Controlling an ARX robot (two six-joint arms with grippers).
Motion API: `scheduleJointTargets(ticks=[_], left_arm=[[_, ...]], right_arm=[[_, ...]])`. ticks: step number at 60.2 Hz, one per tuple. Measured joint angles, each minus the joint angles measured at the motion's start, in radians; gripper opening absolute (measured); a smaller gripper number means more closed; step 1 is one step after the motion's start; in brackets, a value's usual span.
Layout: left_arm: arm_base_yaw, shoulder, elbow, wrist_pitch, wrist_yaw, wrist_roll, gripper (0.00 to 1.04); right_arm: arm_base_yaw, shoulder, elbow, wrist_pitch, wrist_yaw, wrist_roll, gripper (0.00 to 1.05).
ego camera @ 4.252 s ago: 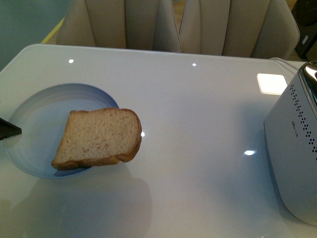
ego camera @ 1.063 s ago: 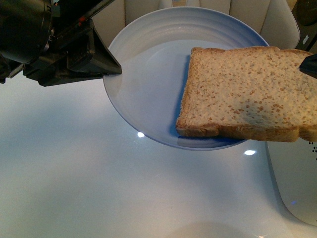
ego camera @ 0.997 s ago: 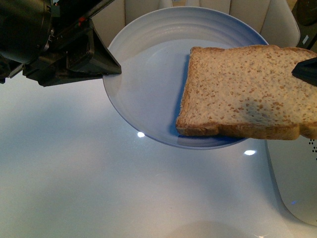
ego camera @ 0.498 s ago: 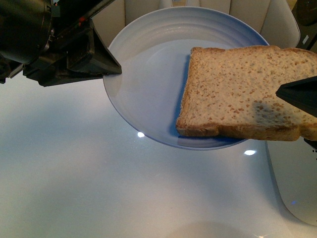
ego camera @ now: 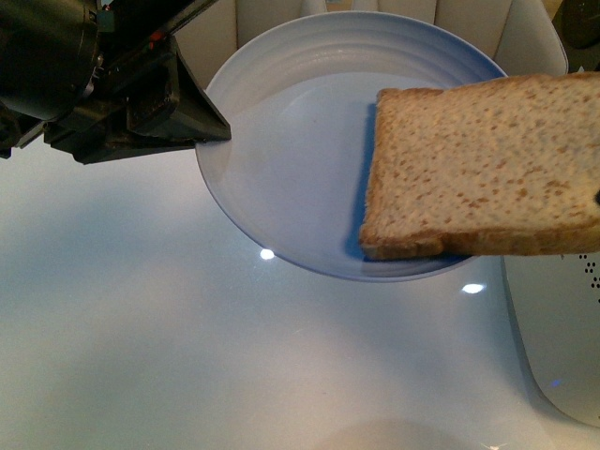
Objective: Left arm holds plate, right arm toasts bread
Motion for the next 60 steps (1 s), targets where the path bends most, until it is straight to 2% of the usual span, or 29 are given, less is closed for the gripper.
scheduleJointTargets(ticks=[10, 24, 33, 49, 60], left_arm=[[0.000, 0.000, 0.000, 0.000, 0.001, -0.001, 0.03], [0.000, 0.000, 0.000, 0.000, 0.001, -0.004, 0.03], [0.000, 0.000, 0.000, 0.000, 0.000, -0.004, 0.03], [0.000, 0.000, 0.000, 0.000, 0.001, -0.004, 0.03], [0.000, 0.000, 0.000, 0.000, 0.001, -0.005, 0.03]], right_arm=[[-0.087, -0.097, 0.068, -0.081, 0.003, -0.092, 0.03], [-0.312, -0.185, 0.201, -0.204, -0.009, -0.402, 0.03], [-0.416, -0.168, 0.213, -0.189, 0.004, -0.647, 0.03], [-0.504, -0.055, 0.179, -0.143, -0.003, -0.996, 0.03], [-0.518, -0.022, 0.168, -0.166, 0.008, -1.063, 0.03]])
